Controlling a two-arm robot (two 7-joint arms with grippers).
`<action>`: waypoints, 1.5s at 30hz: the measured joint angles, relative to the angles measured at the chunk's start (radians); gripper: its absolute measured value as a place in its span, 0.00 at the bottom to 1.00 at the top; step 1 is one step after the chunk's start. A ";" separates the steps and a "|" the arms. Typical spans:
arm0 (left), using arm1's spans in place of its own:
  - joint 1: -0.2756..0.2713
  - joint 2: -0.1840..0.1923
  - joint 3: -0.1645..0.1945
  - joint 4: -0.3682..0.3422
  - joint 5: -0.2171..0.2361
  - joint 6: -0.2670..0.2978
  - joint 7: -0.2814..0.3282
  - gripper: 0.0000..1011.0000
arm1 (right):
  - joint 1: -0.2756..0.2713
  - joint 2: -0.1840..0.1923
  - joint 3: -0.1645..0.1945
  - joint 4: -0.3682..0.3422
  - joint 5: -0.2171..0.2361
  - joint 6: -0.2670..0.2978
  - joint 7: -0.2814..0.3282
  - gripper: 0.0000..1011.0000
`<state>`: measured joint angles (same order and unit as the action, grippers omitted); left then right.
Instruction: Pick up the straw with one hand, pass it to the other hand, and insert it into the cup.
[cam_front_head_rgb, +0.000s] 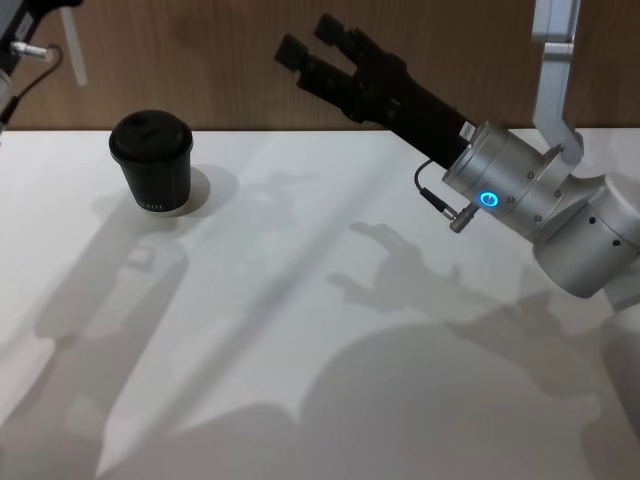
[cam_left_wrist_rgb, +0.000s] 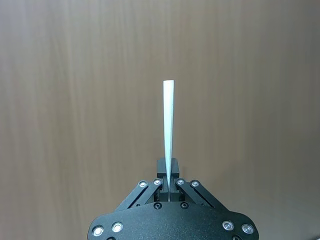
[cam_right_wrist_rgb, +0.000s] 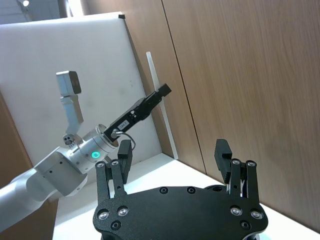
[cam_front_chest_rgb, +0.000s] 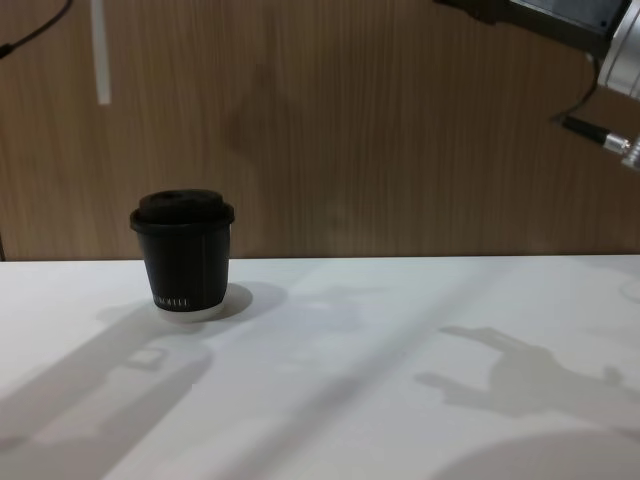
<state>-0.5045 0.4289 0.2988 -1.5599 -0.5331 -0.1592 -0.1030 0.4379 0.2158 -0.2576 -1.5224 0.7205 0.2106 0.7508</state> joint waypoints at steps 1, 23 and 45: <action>-0.001 0.000 -0.002 0.005 0.003 -0.001 0.002 0.01 | 0.000 0.000 0.000 0.000 0.000 0.000 0.000 0.99; -0.090 -0.024 -0.026 0.236 0.002 -0.052 -0.079 0.01 | 0.000 0.000 0.000 0.000 0.000 0.000 0.000 0.99; -0.199 -0.034 -0.020 0.440 -0.074 -0.045 -0.319 0.01 | 0.000 0.000 0.000 0.000 0.000 0.000 0.000 0.99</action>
<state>-0.7035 0.3948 0.2791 -1.1203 -0.6072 -0.2042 -0.4218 0.4379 0.2158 -0.2576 -1.5224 0.7205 0.2106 0.7508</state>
